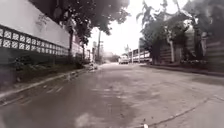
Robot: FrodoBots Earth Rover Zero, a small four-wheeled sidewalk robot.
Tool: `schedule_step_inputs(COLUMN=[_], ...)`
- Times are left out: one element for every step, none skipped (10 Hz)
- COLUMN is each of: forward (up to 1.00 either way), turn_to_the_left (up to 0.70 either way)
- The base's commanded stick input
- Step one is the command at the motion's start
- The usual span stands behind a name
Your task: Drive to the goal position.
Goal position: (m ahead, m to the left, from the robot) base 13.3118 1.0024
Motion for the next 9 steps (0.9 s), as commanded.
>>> schedule_step_inputs(forward=[1.0, 1.0, 1.0, 1.0, 1.0, 1.0, 1.0, 1.0, 1.0], turn_to_the_left=[0.01, 0.39, 0.13, 0.0, 0.0, 0.0, 0.0, 0.0, 0.0])
